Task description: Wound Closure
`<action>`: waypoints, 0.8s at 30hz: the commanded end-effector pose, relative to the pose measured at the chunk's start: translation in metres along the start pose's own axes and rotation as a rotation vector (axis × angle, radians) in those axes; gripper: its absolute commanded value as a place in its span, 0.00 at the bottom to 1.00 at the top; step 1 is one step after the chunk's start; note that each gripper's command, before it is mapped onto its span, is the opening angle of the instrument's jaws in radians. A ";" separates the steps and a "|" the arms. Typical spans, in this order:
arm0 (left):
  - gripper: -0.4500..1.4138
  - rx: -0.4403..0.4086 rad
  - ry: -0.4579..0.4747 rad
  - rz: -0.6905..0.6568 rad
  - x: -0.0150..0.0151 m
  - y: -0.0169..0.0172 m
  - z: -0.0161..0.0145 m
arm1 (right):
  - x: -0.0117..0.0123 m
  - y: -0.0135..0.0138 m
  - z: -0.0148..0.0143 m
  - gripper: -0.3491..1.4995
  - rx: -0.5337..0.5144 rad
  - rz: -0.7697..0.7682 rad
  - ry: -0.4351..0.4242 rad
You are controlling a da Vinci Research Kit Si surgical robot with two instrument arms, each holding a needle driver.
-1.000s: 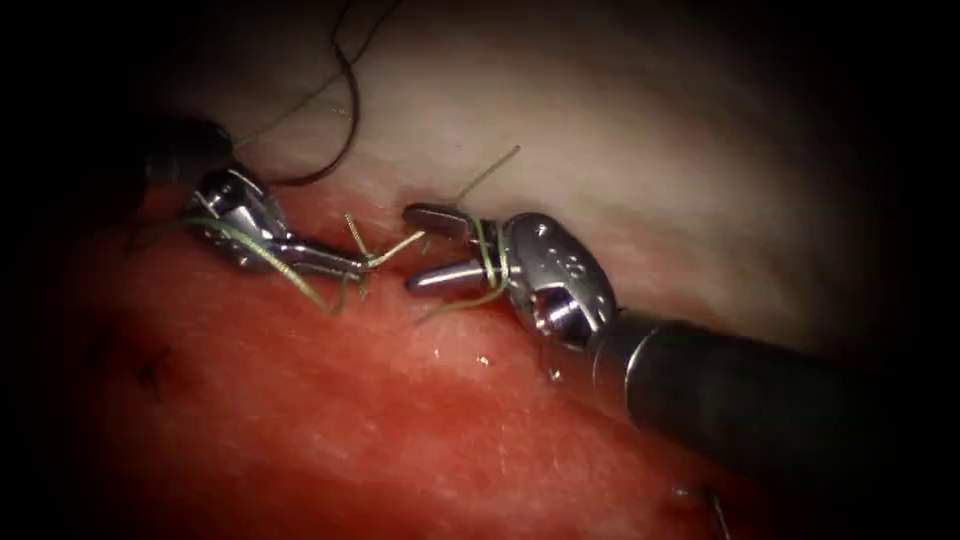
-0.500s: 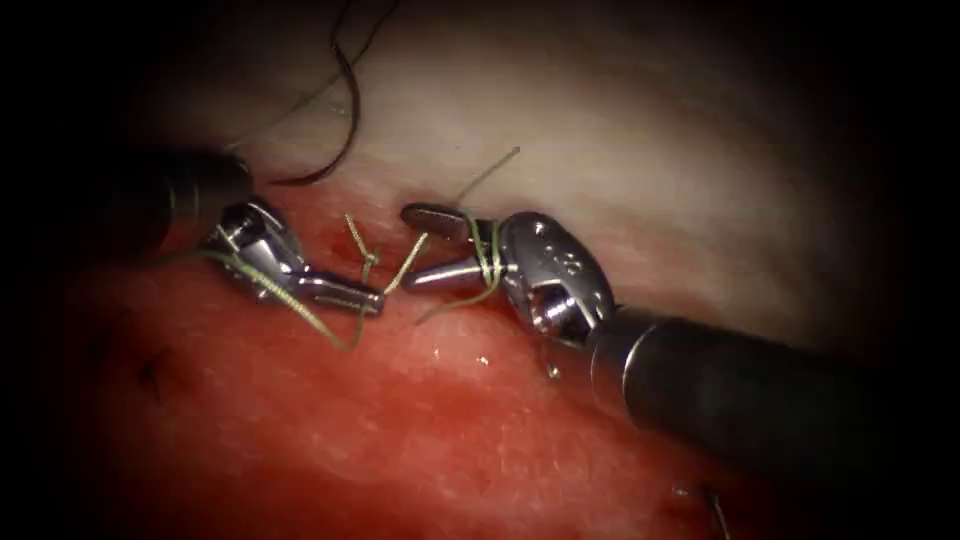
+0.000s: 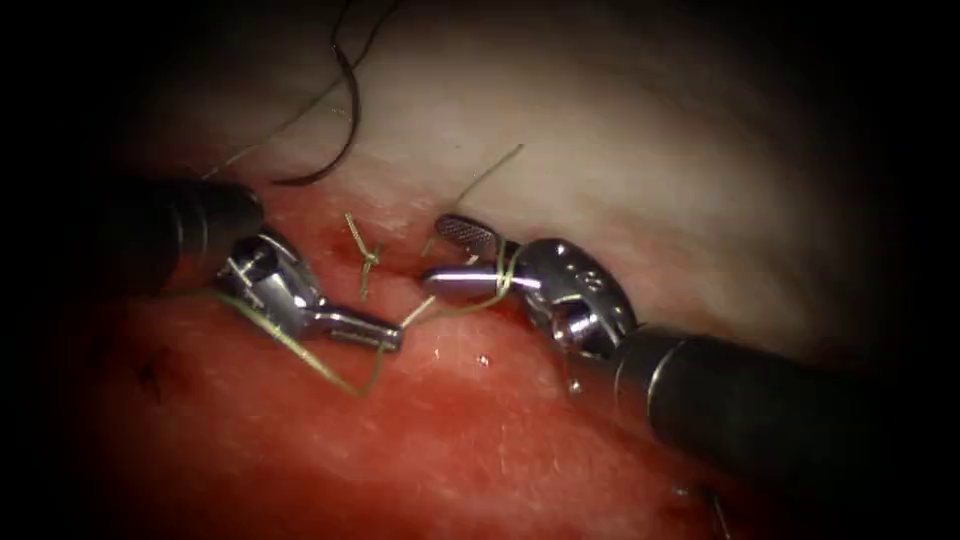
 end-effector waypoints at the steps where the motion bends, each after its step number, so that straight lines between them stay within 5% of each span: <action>1: 0.00 0.001 0.001 -0.003 -0.0004 -0.0001 0.0007 | -0.0003 0.0008 0.0002 0.62 -0.015 0.000 0.004; 15: 0.00 -0.005 -0.008 -0.016 0.0003 -0.0024 0.0027 | 0.0011 0.0033 -0.0001 0.55 -0.130 0.172 0.065; 24: 0.00 -0.004 -0.037 -0.022 -0.0009 -0.0038 0.0025 | 0.0005 0.0048 0.0016 0.55 -0.232 0.269 -0.054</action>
